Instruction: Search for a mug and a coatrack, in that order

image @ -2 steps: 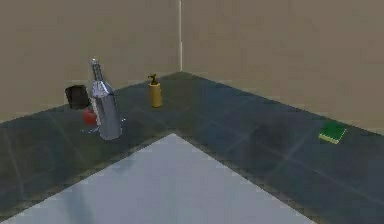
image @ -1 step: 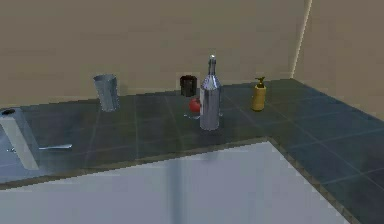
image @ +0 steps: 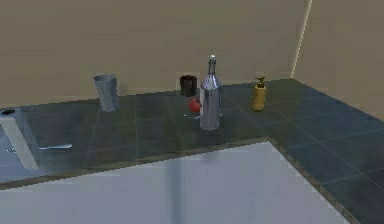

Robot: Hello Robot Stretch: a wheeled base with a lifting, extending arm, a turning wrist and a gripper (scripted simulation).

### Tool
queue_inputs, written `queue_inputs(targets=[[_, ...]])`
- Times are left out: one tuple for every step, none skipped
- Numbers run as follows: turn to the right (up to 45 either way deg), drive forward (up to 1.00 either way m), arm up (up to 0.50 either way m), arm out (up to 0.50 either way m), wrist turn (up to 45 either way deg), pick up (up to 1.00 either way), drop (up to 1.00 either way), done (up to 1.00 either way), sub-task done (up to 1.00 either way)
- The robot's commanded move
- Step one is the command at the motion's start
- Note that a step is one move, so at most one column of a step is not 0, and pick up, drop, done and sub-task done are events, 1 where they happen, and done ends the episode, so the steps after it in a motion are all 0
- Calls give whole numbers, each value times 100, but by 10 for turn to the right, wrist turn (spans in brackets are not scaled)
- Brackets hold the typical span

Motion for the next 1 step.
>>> queue_inputs(targets=[[450, 0, 0, 0, 0, 0, 0, 0, 0]])
